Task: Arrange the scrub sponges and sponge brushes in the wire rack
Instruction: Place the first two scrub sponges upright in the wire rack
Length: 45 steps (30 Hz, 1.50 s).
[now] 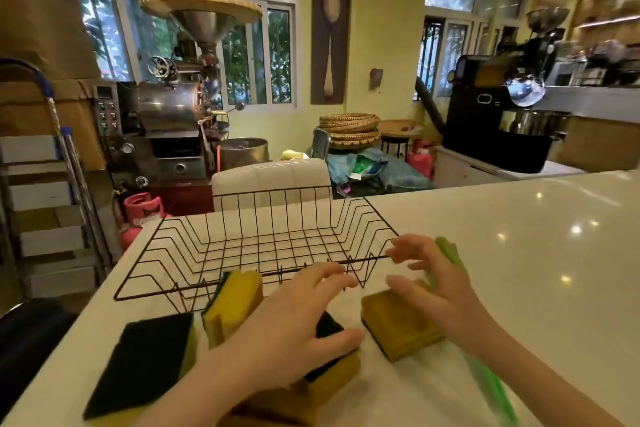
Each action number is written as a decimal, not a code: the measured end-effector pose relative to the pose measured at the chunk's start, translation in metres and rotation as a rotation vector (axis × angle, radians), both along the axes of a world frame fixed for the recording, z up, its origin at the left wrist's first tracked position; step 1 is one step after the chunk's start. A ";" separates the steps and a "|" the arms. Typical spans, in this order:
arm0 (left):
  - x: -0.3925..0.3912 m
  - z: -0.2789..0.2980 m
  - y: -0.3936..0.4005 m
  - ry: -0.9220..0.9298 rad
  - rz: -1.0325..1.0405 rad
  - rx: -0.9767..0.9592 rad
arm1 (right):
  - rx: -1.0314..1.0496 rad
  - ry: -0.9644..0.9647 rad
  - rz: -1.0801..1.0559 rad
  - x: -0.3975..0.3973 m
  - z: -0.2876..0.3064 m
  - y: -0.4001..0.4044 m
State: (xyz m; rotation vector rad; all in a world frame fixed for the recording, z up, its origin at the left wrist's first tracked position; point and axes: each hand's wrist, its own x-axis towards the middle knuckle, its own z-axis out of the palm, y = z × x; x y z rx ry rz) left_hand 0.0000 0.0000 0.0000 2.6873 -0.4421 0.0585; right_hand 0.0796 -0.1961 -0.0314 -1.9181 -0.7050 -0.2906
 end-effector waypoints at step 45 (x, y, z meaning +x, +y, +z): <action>0.007 -0.034 0.014 0.100 0.048 0.245 | -0.009 0.470 -0.238 -0.006 -0.022 -0.001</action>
